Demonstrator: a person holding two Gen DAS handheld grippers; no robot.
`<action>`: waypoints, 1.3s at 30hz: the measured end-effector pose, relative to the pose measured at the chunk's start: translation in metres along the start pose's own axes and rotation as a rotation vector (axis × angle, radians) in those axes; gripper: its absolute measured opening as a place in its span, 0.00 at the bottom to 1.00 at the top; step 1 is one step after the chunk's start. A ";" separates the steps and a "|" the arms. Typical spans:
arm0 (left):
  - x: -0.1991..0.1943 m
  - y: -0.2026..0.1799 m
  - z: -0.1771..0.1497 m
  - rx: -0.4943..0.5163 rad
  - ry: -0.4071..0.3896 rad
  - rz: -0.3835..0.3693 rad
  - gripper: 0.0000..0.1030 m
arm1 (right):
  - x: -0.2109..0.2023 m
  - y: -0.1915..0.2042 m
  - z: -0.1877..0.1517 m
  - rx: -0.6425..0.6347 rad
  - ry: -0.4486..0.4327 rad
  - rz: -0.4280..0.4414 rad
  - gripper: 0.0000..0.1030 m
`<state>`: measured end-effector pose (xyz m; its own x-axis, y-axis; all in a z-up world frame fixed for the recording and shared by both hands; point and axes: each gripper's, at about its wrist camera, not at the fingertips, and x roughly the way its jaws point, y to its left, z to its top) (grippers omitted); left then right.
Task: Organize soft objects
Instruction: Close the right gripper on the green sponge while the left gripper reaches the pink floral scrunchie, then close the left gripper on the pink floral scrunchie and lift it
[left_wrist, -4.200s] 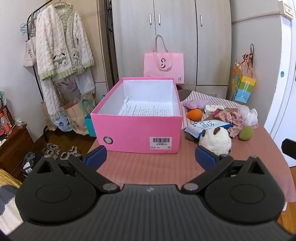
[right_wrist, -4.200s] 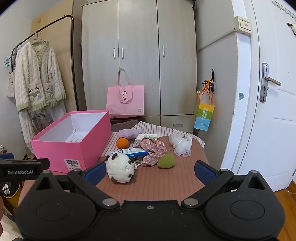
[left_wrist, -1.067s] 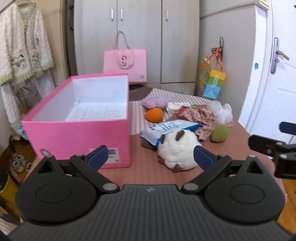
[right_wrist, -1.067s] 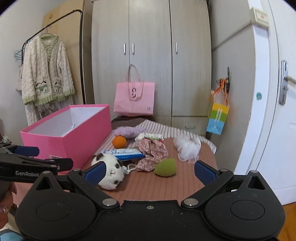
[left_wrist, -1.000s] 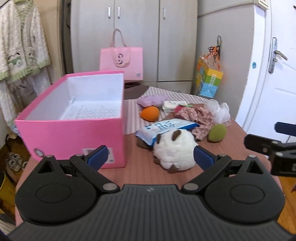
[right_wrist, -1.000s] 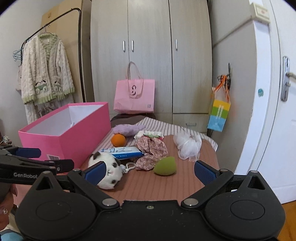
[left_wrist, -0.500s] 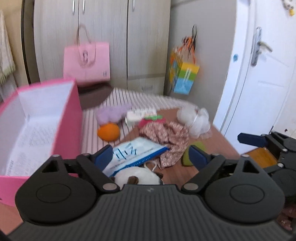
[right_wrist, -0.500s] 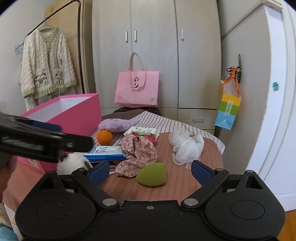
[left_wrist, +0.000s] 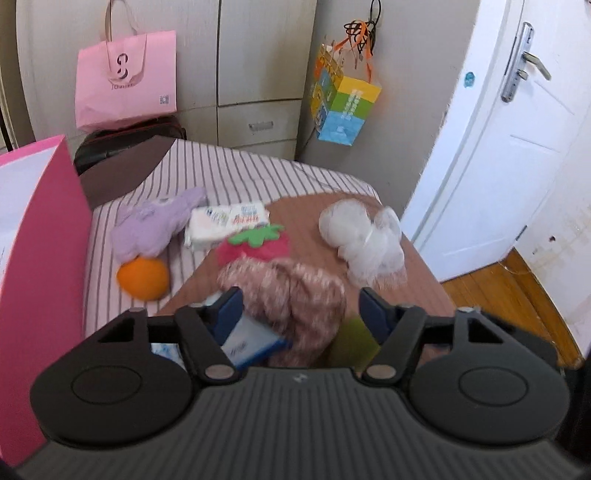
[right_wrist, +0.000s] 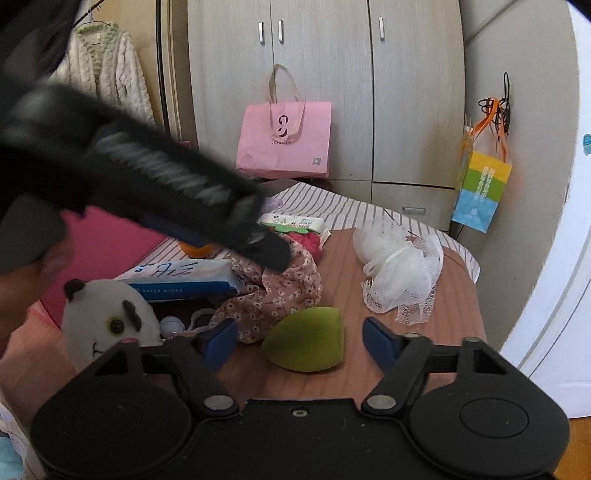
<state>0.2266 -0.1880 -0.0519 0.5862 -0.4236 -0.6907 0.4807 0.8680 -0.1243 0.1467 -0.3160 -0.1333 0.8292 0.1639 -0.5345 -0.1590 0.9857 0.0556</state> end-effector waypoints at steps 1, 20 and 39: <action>0.005 -0.003 0.002 0.012 -0.011 0.015 0.57 | 0.001 -0.001 0.000 -0.002 0.001 0.005 0.63; 0.050 -0.008 -0.007 -0.046 0.070 0.023 0.17 | -0.002 0.001 -0.011 -0.058 -0.001 0.014 0.50; -0.034 -0.003 -0.029 -0.110 -0.211 -0.081 0.04 | -0.024 0.004 -0.013 0.020 -0.009 -0.061 0.50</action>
<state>0.1862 -0.1686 -0.0490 0.6770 -0.5280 -0.5128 0.4648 0.8469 -0.2584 0.1197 -0.3168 -0.1311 0.8417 0.1033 -0.5299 -0.0968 0.9945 0.0401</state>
